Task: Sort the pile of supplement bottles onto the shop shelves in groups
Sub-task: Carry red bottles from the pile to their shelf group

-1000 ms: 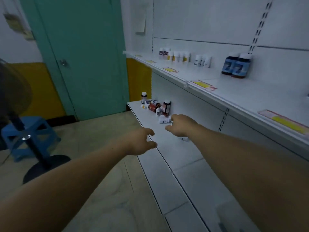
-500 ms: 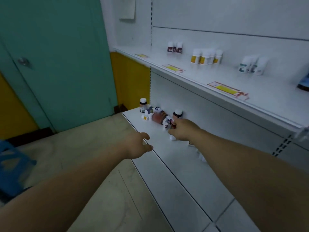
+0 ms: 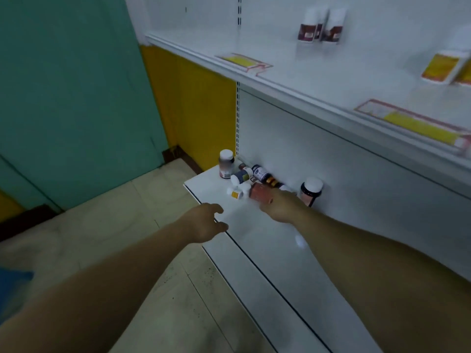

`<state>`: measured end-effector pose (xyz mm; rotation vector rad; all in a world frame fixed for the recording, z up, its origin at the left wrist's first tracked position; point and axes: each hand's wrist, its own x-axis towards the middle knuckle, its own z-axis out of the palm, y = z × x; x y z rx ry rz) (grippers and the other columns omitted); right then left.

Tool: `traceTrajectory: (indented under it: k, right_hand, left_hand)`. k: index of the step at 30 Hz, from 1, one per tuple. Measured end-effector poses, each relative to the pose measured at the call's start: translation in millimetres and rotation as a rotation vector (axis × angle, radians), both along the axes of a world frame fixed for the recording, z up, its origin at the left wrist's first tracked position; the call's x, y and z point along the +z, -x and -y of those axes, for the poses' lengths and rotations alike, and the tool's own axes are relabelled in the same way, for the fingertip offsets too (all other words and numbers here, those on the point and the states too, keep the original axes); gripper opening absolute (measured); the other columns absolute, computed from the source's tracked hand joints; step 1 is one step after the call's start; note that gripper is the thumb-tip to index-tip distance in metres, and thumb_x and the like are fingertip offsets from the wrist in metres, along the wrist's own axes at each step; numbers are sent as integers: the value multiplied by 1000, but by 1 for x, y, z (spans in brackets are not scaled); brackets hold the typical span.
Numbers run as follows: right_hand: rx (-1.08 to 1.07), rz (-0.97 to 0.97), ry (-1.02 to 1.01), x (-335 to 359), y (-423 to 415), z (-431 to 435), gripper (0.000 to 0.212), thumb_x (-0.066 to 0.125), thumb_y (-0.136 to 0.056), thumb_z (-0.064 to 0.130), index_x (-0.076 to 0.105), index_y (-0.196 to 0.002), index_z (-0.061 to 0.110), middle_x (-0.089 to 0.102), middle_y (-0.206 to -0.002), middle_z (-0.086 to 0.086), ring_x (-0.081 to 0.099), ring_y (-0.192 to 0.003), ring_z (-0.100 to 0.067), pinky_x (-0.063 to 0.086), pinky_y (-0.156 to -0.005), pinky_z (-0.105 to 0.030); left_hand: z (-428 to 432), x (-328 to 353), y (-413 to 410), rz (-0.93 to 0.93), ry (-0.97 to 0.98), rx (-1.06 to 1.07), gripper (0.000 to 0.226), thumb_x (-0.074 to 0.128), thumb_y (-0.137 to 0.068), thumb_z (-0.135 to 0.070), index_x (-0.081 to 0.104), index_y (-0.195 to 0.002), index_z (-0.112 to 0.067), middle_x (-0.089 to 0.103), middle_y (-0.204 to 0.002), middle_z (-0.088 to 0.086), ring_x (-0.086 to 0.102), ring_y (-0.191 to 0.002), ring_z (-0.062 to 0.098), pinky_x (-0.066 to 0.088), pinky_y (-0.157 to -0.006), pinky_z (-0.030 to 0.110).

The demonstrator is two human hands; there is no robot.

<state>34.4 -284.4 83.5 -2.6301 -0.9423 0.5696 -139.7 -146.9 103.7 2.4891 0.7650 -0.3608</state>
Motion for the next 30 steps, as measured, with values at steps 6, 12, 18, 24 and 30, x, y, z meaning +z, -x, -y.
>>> traceTrajectory:
  k: [6, 12, 18, 24, 30]
  right_hand:
    - [-178, -27, 52, -60, -47, -49, 51, 62, -76, 46, 55, -117, 16, 60, -110, -10, 61, -97, -30, 53, -84, -40]
    - [-294, 95, 250, -96, -58, -88, 76, 59, -89, 34, 18, -149, 12, 29, -149, -17, 36, -132, -37, 37, -106, -49]
    - [-401, 191, 462, -125, -55, -97, 89, 59, -89, 31, 0, -153, 16, 23, -153, -14, 23, -140, -35, 22, -114, -48]
    - [-454, 299, 436, -139, -59, -98, 68, 65, -85, 30, 28, -141, 15, 41, -141, -11, 35, -132, -30, 27, -113, -45]
    - [-472, 281, 243, -114, -56, -91, 64, 62, -87, 45, 35, -137, 17, 45, -135, -11, 44, -124, -31, 33, -107, -43]
  left_hand:
    - [-95, -43, -73, -64, -29, -148, 61, 59, -90, -39, 37, -143, -18, 35, -150, 5, 36, -135, 21, 30, -110, 31]
    - [-152, -107, -144, -59, 13, -333, 66, 59, -92, -31, 27, -148, -18, 30, -153, 5, 37, -135, 24, 29, -109, 31]
    - [-167, -164, -183, -9, 98, -493, 74, 61, -91, -26, 18, -151, -21, 26, -155, 6, 35, -136, 28, 26, -110, 34]
    - [-169, -194, -191, 149, -188, -548, 52, 56, -91, -29, 39, -140, -26, 52, -131, 4, 48, -110, 27, 45, -90, 37]
    - [-173, -164, -184, 207, 328, -251, 39, 67, -85, -19, 50, -120, -13, 61, -110, 10, 57, -96, 24, 42, -80, 30]
